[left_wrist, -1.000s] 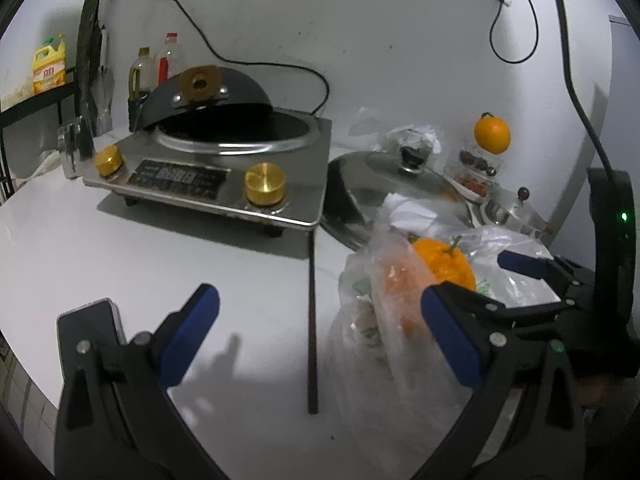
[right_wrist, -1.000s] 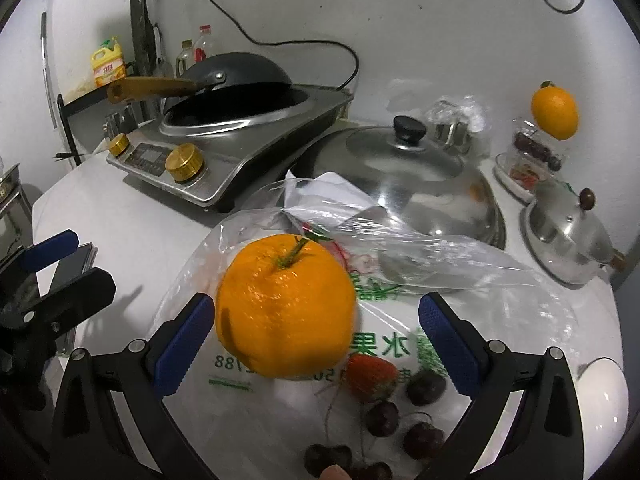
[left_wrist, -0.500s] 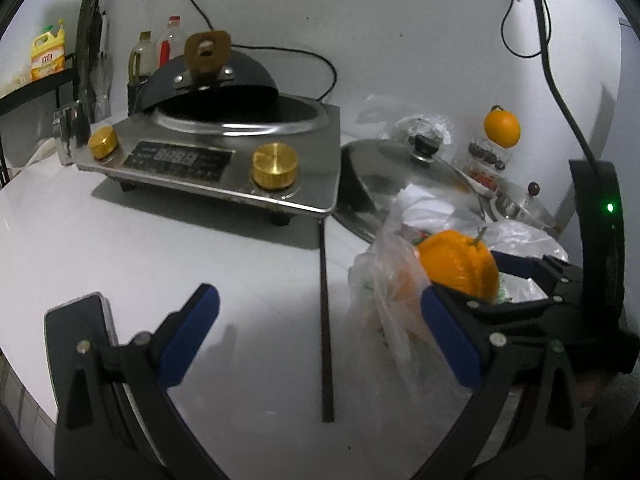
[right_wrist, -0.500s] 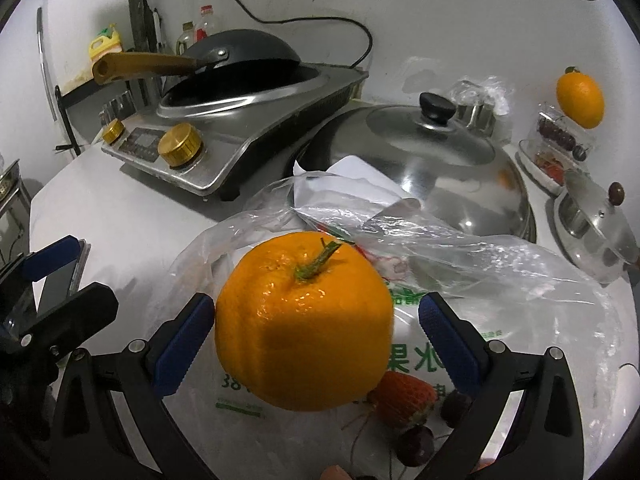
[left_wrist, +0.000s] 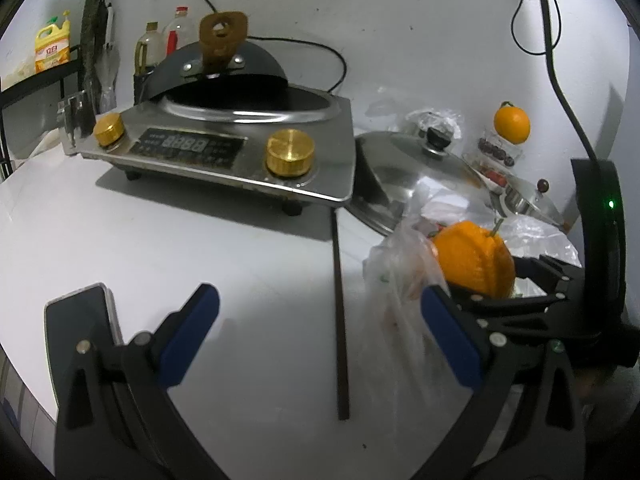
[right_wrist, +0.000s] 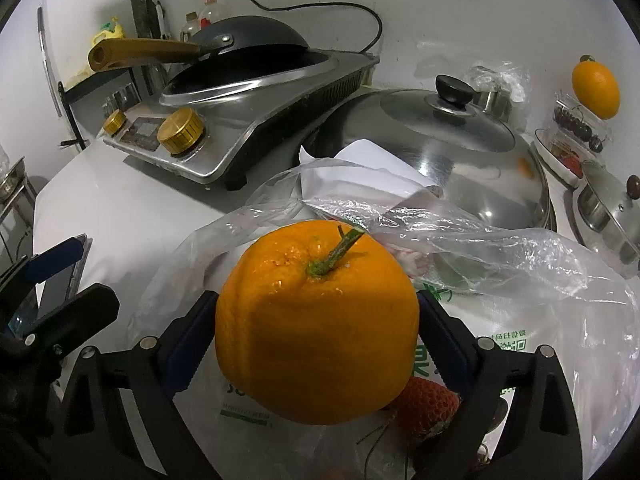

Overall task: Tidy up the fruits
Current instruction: 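Lift the orange out of the bag with the right gripper toward the white plate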

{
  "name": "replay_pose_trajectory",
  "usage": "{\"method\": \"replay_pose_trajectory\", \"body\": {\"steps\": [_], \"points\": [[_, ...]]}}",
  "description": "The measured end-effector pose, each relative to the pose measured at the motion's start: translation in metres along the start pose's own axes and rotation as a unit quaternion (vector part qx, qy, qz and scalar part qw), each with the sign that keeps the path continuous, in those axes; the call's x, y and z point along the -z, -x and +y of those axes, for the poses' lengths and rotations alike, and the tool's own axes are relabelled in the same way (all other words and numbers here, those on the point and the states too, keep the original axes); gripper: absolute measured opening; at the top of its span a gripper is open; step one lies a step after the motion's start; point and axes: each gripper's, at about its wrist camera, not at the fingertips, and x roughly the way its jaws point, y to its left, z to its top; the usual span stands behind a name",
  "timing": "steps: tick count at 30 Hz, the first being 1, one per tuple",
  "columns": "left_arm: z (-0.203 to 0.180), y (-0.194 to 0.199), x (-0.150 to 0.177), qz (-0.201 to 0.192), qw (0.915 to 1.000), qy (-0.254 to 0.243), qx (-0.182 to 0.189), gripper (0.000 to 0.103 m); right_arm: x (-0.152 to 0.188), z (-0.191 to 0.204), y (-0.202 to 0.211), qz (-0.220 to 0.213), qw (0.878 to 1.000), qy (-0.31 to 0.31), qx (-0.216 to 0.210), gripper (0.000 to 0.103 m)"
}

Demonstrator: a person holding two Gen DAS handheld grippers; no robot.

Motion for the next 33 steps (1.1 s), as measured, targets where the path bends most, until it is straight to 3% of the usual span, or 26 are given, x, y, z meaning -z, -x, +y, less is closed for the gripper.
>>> {"method": "replay_pose_trajectory", "body": {"steps": [10, 33], "points": [[-0.008, 0.013, -0.001, -0.008, 0.9999, -0.006, -0.001, 0.102, 0.0, -0.002, 0.019, -0.018, 1.0, -0.002, -0.011, 0.094], [-0.062, 0.063, 0.0, -0.04, 0.9981, -0.043, 0.015, 0.102, 0.013, -0.029, 0.122, -0.092, 0.995, -0.024, 0.011, 0.094]]}}
